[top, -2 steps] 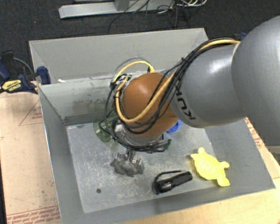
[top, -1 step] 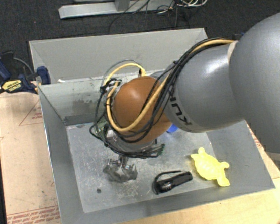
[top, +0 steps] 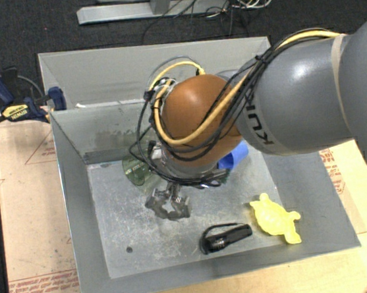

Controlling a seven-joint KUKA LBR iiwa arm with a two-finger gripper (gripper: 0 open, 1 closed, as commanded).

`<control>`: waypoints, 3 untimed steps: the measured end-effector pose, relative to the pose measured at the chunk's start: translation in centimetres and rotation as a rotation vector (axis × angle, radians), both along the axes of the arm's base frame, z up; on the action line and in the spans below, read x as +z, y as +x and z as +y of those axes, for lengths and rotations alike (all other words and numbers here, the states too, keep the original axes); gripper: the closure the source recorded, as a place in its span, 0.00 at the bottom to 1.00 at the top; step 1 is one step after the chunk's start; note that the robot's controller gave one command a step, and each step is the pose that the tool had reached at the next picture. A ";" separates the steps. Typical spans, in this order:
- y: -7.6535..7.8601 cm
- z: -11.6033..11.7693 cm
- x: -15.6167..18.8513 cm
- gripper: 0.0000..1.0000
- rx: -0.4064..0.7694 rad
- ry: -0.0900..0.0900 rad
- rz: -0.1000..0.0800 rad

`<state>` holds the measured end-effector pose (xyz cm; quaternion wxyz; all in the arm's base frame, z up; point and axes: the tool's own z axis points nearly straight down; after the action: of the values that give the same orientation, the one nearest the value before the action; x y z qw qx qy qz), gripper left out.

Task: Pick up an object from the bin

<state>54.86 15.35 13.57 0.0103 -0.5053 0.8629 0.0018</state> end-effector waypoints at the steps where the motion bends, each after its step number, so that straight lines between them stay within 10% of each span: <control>1: -2.8 5.4 -6.9 1.00 0.090 0.003 0.011; 2: -1.3 -5.0 7.8 1.00 0.013 0.003 -0.002; 3: -1.3 -4.9 7.8 1.00 0.013 0.003 -0.002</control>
Offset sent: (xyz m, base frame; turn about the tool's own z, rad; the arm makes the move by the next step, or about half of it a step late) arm -0.0135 -0.0502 0.0777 -0.0175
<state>53.58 10.41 21.34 0.0119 -0.5110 0.8595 0.0025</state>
